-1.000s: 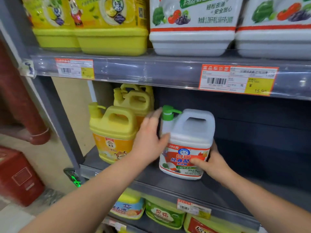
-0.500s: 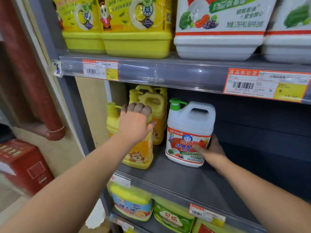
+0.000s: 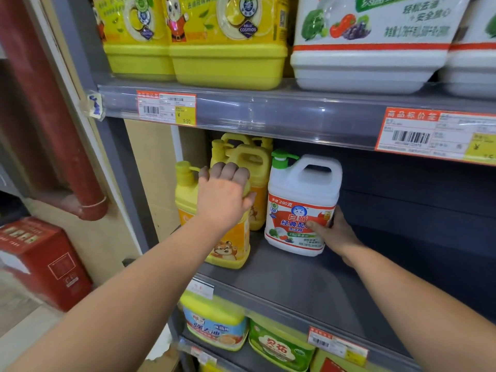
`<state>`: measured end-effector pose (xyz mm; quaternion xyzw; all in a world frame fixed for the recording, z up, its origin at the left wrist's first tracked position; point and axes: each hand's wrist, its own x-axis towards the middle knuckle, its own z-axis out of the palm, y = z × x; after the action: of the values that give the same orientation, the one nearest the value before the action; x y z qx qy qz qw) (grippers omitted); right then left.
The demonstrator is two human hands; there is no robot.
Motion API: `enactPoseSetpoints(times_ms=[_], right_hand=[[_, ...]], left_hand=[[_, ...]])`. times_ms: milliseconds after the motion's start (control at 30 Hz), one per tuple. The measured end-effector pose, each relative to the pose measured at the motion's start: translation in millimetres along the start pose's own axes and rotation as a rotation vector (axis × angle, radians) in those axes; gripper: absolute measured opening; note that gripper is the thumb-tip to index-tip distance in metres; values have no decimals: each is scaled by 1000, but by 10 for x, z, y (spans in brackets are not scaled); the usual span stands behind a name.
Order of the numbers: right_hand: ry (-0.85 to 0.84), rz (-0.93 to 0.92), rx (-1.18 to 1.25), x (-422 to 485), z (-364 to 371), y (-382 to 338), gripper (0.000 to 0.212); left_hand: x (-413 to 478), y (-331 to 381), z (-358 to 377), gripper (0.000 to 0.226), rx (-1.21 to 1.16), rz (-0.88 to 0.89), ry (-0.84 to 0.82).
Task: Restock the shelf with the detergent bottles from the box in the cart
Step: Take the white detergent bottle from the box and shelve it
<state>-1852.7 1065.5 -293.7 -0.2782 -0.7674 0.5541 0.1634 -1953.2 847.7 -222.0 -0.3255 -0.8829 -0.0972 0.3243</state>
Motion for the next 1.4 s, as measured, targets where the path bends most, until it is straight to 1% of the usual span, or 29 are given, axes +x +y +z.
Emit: enactPoseSetpoints(times_ms=[133, 200, 333, 433, 500, 567, 600, 667, 733, 767, 833, 900, 933, 1000, 1100, 1200, 1400], right_hand=[[-6, 21, -18, -4, 0, -31, 71], [-4, 47, -25, -6, 2, -54, 70], [41, 79, -75, -21, 13, -105, 69], [82, 82, -168, -53, 26, -154, 64], [99, 51, -232, -88, 22, -207, 67], [123, 2, -335, -142, -5, -270, 77], [146, -26, -410, -178, -28, -299, 83], [201, -98, -603, -278, -97, -336, 90], [231, -204, -827, -411, -183, -338, 88], [223, -253, -933, -478, -235, -326, 85], [171, -295, -1095, -613, -358, -292, 79], [136, -265, -1182, -763, -505, -243, 76], [139, -242, -1211, -849, -586, -214, 75], [175, -202, -1277, -1039, -765, -143, 74], [226, -108, -1340, -1380, -1073, 1, 72], [263, 9, -1314, -1804, -1412, 193, 73], [385, 240, -1299, -3014, -2077, 556, 76]], left_hand=[[14, 1, 11, 44, 14, -19, -21], [7, -6, 24, 45, -11, -13, 0], [-27, -14, 35, 60, -49, 6, 31], [-17, -15, 2, 64, -38, 13, -35], [3, -2, -31, 64, -35, -17, -82], [12, 62, -104, 62, -3, -11, -84], [7, 117, -148, 59, 5, 29, -51], [-10, 259, -194, 50, -21, 165, 54], [-36, 429, -205, 43, -110, 324, 120], [-56, 529, -203, 41, -163, 383, 98], [-129, 739, -187, 40, -224, 438, -81], [-218, 916, -103, 47, -198, 447, -296], [-267, 993, -66, 50, -166, 466, -371], [-355, 1154, -31, 53, -139, 511, -440], [-469, 1458, -43, 54, -169, 558, -444], [-619, 1866, -139, 57, -225, 615, -442], [-1206, 2823, -570, 58, -339, 778, -443]])
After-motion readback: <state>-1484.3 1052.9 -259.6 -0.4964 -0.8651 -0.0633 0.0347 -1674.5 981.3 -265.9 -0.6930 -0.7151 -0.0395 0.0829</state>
